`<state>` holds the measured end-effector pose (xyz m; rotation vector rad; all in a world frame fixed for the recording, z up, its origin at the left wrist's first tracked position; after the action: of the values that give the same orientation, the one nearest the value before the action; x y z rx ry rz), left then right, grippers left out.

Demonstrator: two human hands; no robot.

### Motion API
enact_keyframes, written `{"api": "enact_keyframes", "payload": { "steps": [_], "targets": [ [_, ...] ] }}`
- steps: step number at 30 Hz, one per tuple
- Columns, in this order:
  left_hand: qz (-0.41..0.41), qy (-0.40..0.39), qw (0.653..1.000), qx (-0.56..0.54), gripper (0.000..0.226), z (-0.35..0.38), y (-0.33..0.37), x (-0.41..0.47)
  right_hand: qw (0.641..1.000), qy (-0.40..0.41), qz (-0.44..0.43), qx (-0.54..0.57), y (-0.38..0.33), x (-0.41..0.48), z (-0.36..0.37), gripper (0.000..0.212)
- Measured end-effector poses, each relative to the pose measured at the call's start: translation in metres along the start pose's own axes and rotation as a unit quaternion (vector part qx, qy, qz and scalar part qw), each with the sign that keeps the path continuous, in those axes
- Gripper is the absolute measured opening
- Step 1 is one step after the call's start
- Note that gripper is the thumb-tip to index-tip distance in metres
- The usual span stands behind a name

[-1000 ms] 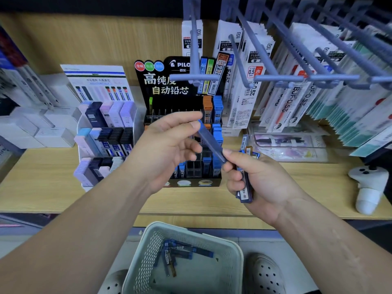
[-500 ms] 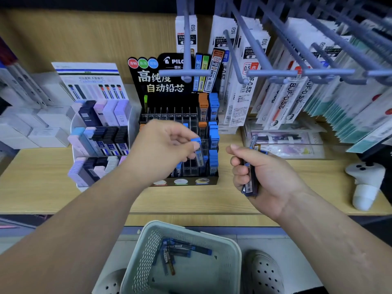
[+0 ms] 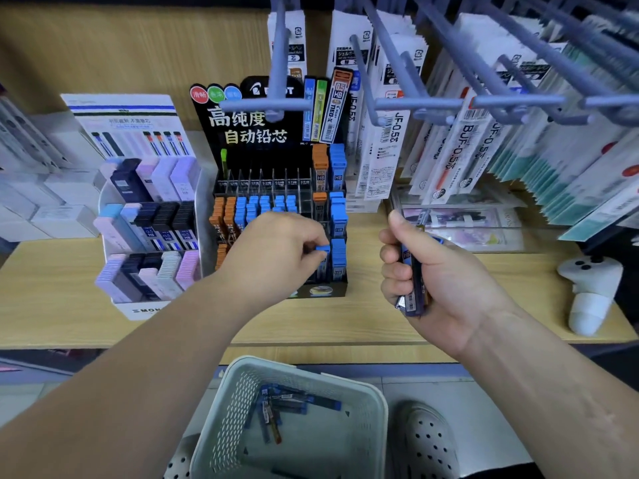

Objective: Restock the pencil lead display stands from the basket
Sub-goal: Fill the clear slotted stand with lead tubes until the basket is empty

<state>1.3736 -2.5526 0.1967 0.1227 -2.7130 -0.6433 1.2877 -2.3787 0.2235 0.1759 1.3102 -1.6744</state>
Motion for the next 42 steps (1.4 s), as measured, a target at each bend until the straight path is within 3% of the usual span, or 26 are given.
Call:
{"api": "enact_keyframes", "payload": {
  "steps": [5, 10, 12, 14, 17, 20, 28, 38, 42],
  "targets": [
    [0.021, -0.014, 0.994, 0.106, 0.008, 0.009, -0.002, 0.003, 1.000, -0.012, 0.019, 0.020, 0.000, -0.001, -0.001, 0.035],
    [0.010, -0.016, 0.993, 0.119, 0.013, 0.011, -0.001, 0.004, 1.000, -0.001, 0.020, 0.020, 0.001, -0.004, 0.003, 0.034],
    [-0.008, 0.011, 0.997, 0.077, 0.010, 0.007, 0.003, 0.004, 0.999, 0.019, 0.013, 0.026, 0.002, -0.004, 0.004, 0.034],
    [-0.068, 0.043, 0.996, -0.037, 0.015, 0.001, 0.016, 0.005, 0.999, 0.032, 0.003, 0.035, 0.003, -0.003, 0.005, 0.034],
    [-0.197, 0.015, 0.940, -0.279, 0.025, -0.004, 0.042, 0.005, 0.998, 0.039, -0.024, 0.046, 0.003, 0.000, 0.007, 0.034],
    [-0.234, -0.045, 0.893, -0.382, 0.029, -0.001, 0.058, -0.002, 0.996, 0.051, -0.048, 0.052, 0.004, 0.003, 0.009, 0.035],
    [-0.275, 0.005, 0.837, -0.473, 0.031, 0.009, 0.060, -0.012, 0.995, 0.059, -0.075, 0.022, 0.011, 0.006, 0.017, 0.036],
    [-0.241, 0.007, 0.847, -0.474, 0.047, -0.001, 0.048, -0.011, 0.994, 0.082, -0.062, -0.036, 0.012, 0.012, 0.011, 0.037],
    [-0.235, 0.026, 0.857, -0.459, 0.061, -0.005, 0.039, -0.010, 0.991, 0.058, -0.053, -0.104, 0.014, 0.013, 0.009, 0.022]
  ]
}}
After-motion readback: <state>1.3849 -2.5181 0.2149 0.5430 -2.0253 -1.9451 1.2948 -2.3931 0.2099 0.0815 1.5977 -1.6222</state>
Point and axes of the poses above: each hand's wrist, its own x-axis towards the middle knuckle, its own z-axis out of the palm, y = z × x, the point moved 1 cm from there along x, towards the middle knuckle, and after that the axes turned 9 degrees about z, right-handed, at the moved point
